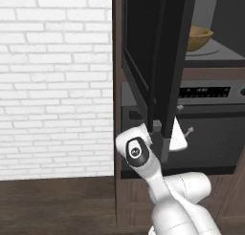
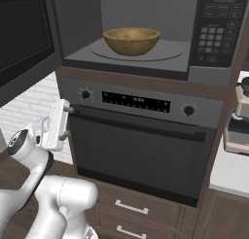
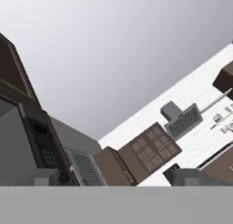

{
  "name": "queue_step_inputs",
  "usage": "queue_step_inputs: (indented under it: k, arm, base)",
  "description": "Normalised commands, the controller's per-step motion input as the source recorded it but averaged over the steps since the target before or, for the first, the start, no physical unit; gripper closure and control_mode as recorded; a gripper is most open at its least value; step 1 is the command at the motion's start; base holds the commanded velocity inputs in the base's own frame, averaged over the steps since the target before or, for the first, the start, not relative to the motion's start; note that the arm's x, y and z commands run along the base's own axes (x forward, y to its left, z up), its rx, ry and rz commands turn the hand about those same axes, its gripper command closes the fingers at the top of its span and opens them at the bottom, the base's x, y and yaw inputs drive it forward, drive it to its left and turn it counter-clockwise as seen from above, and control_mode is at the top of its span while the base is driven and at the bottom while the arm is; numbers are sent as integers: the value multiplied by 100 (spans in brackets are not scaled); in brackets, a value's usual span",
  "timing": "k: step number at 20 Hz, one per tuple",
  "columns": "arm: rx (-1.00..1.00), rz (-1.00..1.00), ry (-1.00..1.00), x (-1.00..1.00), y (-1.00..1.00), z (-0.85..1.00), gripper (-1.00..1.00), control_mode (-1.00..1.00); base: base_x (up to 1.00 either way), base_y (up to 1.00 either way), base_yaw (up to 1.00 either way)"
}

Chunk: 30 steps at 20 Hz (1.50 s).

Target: Pick the onion from the sink and place it in the bowl. Then pick the bowl and place it in the microwave. Then close the microwave door and press the start button.

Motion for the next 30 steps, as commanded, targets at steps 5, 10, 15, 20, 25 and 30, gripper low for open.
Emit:
queue_step_inputs:
  k: [5,10,15,20,25,30]
  arm:
    - [-5,5,-8,-4,100,-29,-100,-100]
    - [-5,6,-3,0,100,-31,-100,-100]
    - [-7,11,-1,-6,100,12,-100,-100]
    - [-5,6,-9,-49,54,67,-100,-100]
    - [0,6,-21,-63,0,78,-100,-100]
    - [1,14,-25,-56,-26,65,-100,-100]
  base:
    - [0,0,0]
    - [0,0,0]
    - [0,0,0]
    - [0,0,0]
    - [0,0,0]
    - [0,0,0]
